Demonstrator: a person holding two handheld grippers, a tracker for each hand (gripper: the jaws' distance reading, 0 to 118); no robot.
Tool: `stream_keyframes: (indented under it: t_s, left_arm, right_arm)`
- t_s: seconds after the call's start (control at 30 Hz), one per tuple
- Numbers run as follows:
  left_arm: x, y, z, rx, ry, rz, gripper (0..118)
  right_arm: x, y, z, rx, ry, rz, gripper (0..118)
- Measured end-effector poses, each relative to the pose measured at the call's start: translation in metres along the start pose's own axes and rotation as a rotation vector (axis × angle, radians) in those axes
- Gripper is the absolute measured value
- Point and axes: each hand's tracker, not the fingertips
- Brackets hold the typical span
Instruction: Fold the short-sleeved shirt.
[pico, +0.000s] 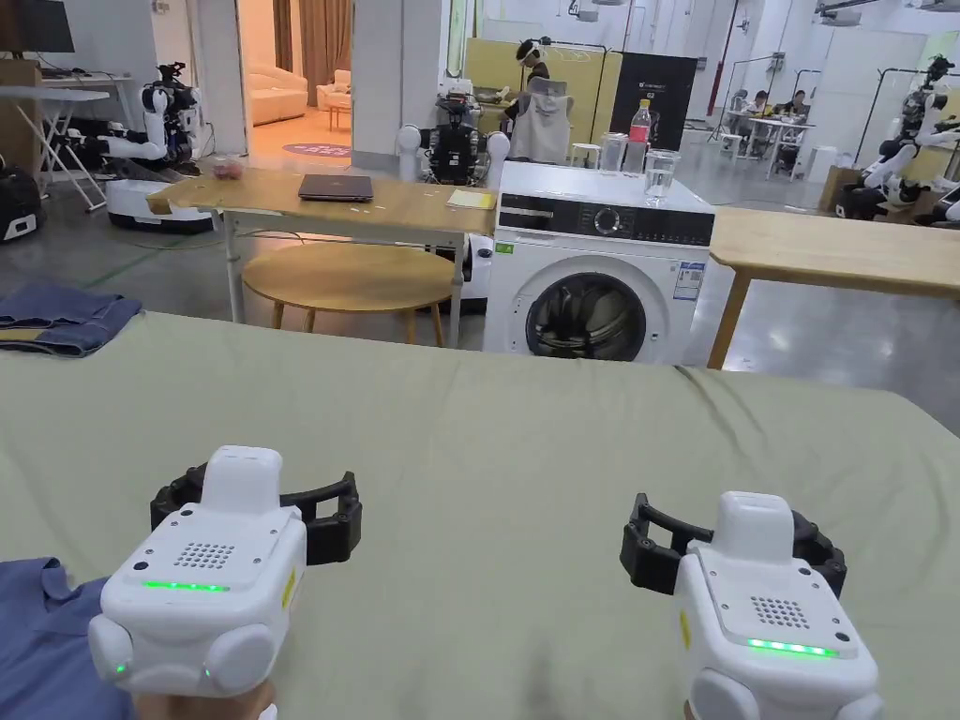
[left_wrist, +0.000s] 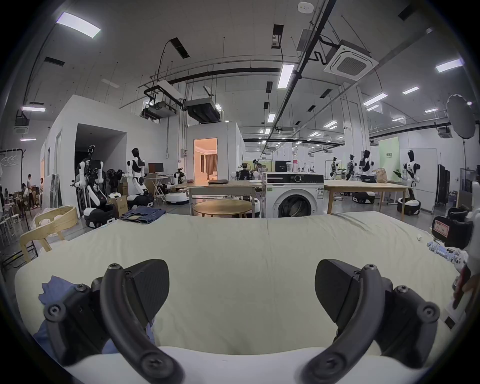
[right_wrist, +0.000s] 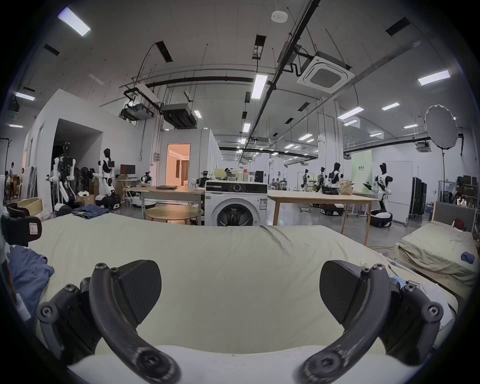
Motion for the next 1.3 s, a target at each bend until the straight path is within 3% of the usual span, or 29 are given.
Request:
stream_keyframes:
  t_s: [1.3]
  left_arm:
    - [0.005, 0.0096, 0.0097, 0.026, -0.025, -0.006, 113]
  right_arm:
    - [-0.0081, 0.0034, 0.0056, -0.013, 0.005, 0.029, 118]
